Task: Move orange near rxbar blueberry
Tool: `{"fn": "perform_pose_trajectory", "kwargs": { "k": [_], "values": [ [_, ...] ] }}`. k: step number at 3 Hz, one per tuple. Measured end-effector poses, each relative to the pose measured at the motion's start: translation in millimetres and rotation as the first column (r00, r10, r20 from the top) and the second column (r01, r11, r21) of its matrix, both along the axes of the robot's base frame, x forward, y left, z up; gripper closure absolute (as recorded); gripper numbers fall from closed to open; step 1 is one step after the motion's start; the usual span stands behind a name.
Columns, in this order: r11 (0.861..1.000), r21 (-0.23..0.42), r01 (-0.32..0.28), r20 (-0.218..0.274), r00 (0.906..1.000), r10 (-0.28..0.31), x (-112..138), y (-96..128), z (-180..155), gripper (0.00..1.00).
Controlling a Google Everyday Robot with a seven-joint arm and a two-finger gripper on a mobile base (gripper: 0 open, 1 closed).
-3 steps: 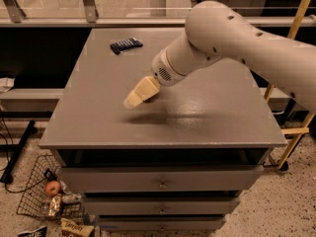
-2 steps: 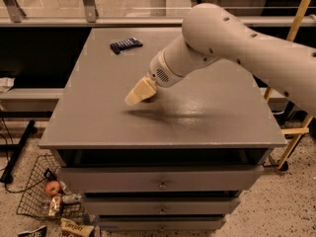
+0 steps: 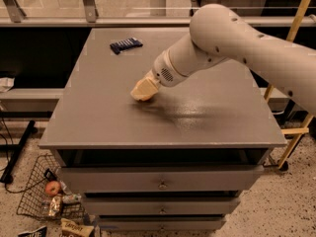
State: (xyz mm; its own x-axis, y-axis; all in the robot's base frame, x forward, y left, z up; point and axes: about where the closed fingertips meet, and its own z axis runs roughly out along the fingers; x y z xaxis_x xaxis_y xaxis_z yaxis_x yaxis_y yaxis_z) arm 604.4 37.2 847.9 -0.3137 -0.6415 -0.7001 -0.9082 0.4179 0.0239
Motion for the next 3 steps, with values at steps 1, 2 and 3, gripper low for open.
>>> {"fn": "perform_pose_trajectory", "kwargs": {
  "k": [1, 2, 3],
  "values": [
    [0.999, 0.047, -0.021, 0.010, 0.9997, 0.020, 3, -6, 12, 0.93],
    [0.992, 0.121, -0.035, 0.043, 0.9986, 0.030, 7, -21, 39, 1.00],
    [0.991, 0.127, -0.036, 0.047, 0.9984, 0.030, 8, -19, 39, 1.00]
  ]
}}
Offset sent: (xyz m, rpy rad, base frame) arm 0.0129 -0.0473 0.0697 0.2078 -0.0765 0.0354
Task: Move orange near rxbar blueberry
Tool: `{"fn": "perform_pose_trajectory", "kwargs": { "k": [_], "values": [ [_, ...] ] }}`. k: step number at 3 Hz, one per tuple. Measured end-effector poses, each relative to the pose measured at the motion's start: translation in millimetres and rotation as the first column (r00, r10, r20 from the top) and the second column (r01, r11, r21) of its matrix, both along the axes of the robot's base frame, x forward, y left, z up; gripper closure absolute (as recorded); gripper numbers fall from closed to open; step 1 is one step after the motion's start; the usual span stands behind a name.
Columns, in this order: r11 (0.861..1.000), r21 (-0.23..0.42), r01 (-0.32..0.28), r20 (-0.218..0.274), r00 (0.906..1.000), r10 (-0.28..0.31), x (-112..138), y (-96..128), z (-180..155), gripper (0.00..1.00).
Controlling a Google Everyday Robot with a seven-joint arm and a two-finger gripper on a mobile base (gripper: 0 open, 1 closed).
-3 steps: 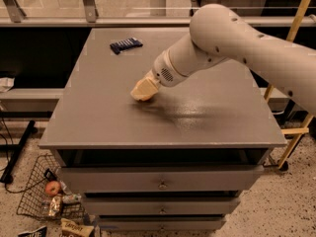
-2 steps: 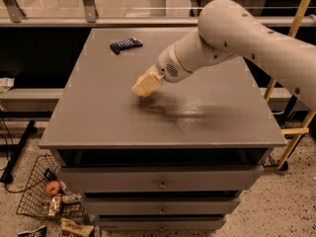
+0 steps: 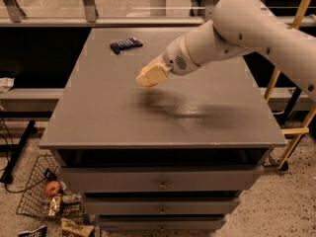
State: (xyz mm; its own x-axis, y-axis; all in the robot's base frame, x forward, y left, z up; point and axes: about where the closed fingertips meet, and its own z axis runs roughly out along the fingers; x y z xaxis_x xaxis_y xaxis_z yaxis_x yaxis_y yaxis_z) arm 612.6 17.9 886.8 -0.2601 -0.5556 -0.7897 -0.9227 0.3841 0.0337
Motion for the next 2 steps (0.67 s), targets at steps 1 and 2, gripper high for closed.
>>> {"fn": "perform_pose_trajectory", "kwargs": {
  "k": [1, 2],
  "values": [
    [0.997, 0.065, 0.029, 0.094, 0.9950, -0.035, 29, 1, 20, 1.00],
    [0.990, 0.134, 0.041, 0.211, 0.9750, -0.069, 76, 5, 55, 1.00]
  ]
}}
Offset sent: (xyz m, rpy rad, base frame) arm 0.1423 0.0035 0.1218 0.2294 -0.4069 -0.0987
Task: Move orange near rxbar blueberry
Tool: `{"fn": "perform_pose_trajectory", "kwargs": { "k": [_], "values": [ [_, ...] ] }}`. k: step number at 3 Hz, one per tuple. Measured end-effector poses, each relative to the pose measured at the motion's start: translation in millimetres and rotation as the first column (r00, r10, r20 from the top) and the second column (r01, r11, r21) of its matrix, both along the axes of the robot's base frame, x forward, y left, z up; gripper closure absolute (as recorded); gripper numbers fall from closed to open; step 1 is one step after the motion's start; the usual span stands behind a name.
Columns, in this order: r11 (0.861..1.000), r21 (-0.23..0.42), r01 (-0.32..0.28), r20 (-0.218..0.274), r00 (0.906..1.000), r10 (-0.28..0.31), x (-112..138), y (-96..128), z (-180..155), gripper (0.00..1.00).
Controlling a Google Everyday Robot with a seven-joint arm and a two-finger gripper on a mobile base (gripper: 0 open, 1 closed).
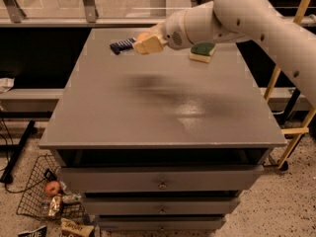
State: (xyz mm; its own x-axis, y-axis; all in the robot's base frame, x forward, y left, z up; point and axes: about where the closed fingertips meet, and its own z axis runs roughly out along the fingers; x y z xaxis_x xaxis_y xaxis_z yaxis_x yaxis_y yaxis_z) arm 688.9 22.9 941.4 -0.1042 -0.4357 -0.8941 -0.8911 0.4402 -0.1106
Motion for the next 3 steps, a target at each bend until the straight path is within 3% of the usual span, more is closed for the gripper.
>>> {"fn": "perform_pose_trajectory", "kwargs": {
  "k": [1, 2, 3],
  "values": [
    [0.996, 0.049, 0.070, 0.089, 0.9933, -0.074, 55, 4, 28, 1.00],
    [0.981, 0.059, 0.186, 0.113, 0.9749, -0.192, 98, 11, 32, 1.00],
    [0.973, 0.084, 0.215, 0.084, 0.9715, -0.222, 103, 11, 33, 1.00]
  ]
}}
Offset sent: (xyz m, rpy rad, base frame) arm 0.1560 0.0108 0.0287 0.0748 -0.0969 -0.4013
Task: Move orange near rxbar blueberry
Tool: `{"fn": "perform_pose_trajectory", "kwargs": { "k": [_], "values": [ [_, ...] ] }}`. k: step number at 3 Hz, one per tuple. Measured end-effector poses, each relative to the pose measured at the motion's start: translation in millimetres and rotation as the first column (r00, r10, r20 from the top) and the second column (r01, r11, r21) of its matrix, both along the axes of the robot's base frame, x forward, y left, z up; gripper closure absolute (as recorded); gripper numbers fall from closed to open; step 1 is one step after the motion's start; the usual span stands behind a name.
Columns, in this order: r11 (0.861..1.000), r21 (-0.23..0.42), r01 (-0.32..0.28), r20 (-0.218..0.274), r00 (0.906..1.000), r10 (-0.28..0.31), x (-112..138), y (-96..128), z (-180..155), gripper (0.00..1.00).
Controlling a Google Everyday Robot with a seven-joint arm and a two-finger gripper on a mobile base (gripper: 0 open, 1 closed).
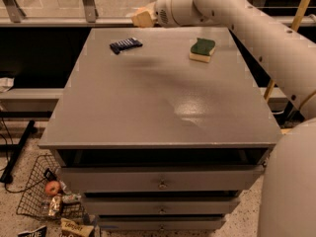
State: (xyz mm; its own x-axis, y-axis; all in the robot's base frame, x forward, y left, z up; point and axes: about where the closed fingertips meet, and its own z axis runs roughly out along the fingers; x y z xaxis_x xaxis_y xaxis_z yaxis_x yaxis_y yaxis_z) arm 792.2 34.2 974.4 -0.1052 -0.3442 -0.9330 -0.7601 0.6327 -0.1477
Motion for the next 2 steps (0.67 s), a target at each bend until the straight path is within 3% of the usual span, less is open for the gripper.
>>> {"fn": "perform_pose_trajectory", "kwargs": {
  "k": [1, 2],
  "values": [
    [1.000, 0.000, 0.000, 0.000, 1.0000, 0.000, 0, 0, 0, 1.00],
    [1.000, 0.031, 0.000, -0.020, 0.9998, 0.001, 6, 17, -21, 1.00]
  ]
}}
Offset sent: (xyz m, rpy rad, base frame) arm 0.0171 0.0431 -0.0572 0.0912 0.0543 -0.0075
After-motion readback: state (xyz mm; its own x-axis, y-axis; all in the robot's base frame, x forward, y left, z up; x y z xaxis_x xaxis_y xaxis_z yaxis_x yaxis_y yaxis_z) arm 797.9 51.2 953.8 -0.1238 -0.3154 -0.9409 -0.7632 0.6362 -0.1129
